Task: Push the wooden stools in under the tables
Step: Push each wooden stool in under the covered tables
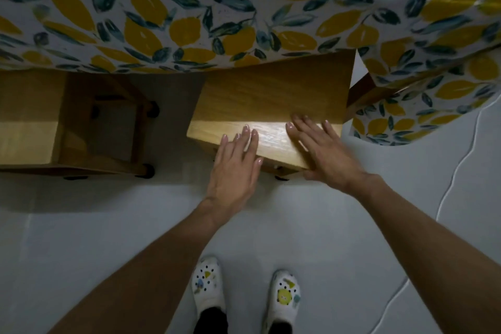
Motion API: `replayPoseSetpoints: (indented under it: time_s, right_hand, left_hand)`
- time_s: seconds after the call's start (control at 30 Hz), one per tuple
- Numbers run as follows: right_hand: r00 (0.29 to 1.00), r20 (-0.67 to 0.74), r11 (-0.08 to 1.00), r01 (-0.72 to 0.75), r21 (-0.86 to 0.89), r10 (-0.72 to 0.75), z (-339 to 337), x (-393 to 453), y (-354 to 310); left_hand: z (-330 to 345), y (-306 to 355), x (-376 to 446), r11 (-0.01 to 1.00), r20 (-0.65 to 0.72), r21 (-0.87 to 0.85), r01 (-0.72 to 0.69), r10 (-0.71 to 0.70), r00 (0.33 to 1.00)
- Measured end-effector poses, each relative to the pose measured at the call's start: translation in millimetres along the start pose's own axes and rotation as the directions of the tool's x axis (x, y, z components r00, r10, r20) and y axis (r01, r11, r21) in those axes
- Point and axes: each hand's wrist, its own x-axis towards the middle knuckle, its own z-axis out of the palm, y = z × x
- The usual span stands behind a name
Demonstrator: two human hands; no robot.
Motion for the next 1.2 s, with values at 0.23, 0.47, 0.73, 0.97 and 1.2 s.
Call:
replayPoseSetpoints:
  time_s: [0.23,0.47,0.73,0.97,1.2]
  right_hand:
    - [0.921,-0.11,0.914,-0.346,0.212,0.374,17.4,6.3,-31.6]
    - [0.917,-0.117,0.916,-0.359,0.177,0.382,32.2,15.7,-12.1]
    - [0.941,-0.073,0.932,-0.314,0.18,0.331,16.5,14.1,23.9]
    - [0.948,-0.095,0.945,-0.289,0.153,0.305,18.5,11.3,32.0]
    - [0.946,-0.058,0.942,-0.311,0.124,0.32,16.4,13.4,28.2]
  left_hand:
    - [-1.1,-40.7,34.1,0.968,0.027,0.232,0.094,-0.104,0.994]
    - [1.9,-29.3,43.6,0.986,0.051,0.136,0.101,-0.108,0.993]
    - [8.1,2.9,51.5,0.981,0.041,0.062,0.184,-0.187,0.982]
    - [12.3,9.4,50.4,0.978,0.013,0.056,0.199,-0.2,0.98]
    - [13.0,4.9,49.8,0.982,0.018,0.05,0.183,-0.184,0.983]
